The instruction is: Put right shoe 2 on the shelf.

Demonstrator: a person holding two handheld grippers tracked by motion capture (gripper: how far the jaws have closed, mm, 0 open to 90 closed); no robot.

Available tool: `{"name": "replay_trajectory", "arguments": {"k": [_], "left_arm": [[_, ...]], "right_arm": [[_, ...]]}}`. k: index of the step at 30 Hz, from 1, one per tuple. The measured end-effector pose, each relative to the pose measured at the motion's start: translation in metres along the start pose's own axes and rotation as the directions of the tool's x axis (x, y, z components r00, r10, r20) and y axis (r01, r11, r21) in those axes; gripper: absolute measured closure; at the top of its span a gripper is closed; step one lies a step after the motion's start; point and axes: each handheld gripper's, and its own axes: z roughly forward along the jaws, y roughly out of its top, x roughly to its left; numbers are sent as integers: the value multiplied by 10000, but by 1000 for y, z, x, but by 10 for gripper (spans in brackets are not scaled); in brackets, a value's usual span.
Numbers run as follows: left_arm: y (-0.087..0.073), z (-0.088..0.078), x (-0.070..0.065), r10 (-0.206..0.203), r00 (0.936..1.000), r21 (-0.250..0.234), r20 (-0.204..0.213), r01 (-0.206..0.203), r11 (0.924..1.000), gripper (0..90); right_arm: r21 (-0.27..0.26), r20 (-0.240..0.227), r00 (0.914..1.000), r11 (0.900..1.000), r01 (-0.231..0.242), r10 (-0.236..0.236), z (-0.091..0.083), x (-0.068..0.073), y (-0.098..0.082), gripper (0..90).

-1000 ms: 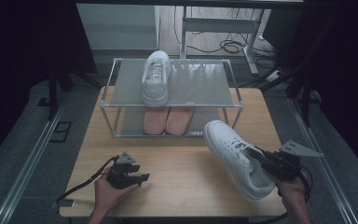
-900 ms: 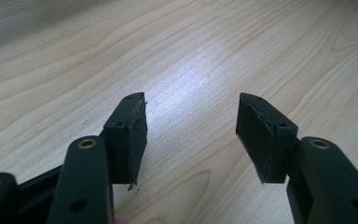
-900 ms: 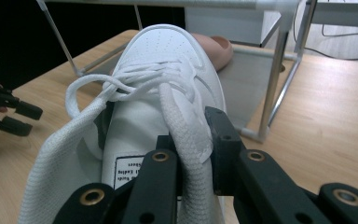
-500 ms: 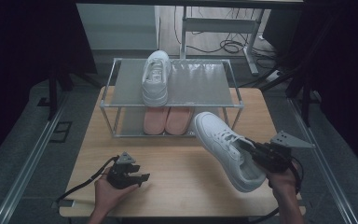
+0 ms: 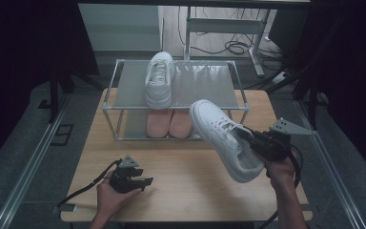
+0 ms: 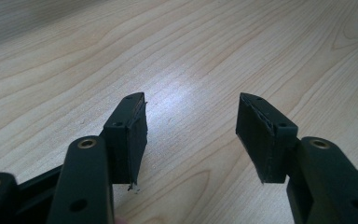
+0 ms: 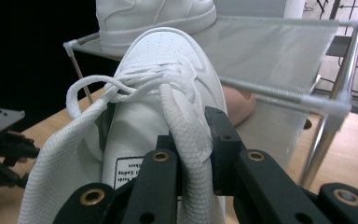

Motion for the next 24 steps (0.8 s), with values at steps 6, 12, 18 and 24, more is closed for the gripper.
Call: {"name": "replay_trajectory", "arguments": {"k": [6, 12, 18, 24], "left_arm": [[0, -1, 0, -27, 10000, -15, 5, 27, 10000, 438], [0, -1, 1, 25, 10000, -38, 28, -25, 10000, 437], [0, 0, 0, -11, 10000, 0, 50, 11, 10000, 437], [0, 0, 1, 32, 10000, -11, 53, -32, 10000, 437]], "right_arm": [[-88, -102, 9999, 9999, 83, -84, 10, 2, 18, 816], [-176, 8, 10000, 9998, 3, -3, 20, 3, 36, 816], [-75, 232, 9997, 10000, -55, 57, 33, 1, 49, 816], [84, 375, 9991, 9998, -188, 185, 49, -6, 68, 816]]}}
